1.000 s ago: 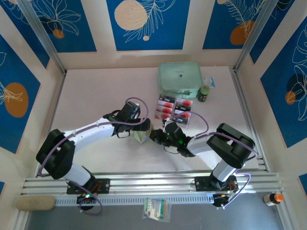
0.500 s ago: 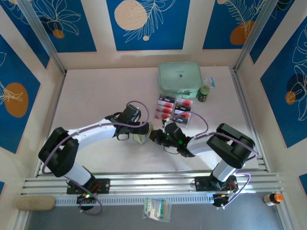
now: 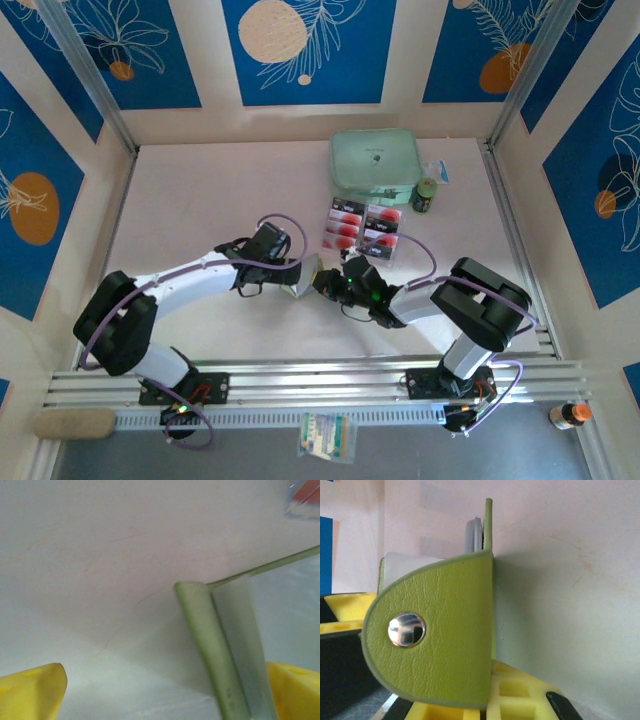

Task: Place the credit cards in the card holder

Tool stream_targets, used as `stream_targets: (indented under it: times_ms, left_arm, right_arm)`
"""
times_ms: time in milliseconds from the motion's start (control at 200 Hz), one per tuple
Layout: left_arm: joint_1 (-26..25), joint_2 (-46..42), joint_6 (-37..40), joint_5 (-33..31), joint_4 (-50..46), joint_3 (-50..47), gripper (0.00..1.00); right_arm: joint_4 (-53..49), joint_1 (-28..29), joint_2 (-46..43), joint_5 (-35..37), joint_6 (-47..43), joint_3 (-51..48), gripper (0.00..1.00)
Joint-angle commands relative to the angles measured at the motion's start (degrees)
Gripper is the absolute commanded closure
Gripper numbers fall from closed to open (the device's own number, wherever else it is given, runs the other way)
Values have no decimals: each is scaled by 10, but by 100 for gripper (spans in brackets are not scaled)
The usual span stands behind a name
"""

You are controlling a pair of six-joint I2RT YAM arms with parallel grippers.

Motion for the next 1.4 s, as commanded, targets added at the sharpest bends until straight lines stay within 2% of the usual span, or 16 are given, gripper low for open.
stream_targets:
  times_ms: [0,360,600,775,825,915,1120,1270,1395]
  left_arm:
    - [-6,6,31,-29,-55,29,1]
    - [-7,49,53,-31,-87,61,1]
    - [-7,79,43,-87,-100,44,1]
    - [-8,79,46,-94,-85,37,1]
    - [-8,75,46,-95,-82,36,1]
    - [-9,72,49,-93,-80,38,1]
    - [-14,68,55,-90,-77,44,1]
    - [-19,61,56,-93,-71,45,1]
    - [-21,55,57,-96,-69,48,1]
  right_arm:
    - [2,7,-3,23,5,-1,100]
    - [-3,13,1,31,11,4,100]
    - [-15,15,0,39,20,0,100]
    - [-21,15,-17,43,29,-18,68]
    - [-28,16,-30,45,29,-24,62]
    - [-53,15,-64,50,25,-35,57]
    - [-177,14,-187,65,-7,-51,59]
    - [-278,3,-260,52,-60,-25,68]
    - [-310,-13,-264,18,-103,14,77]
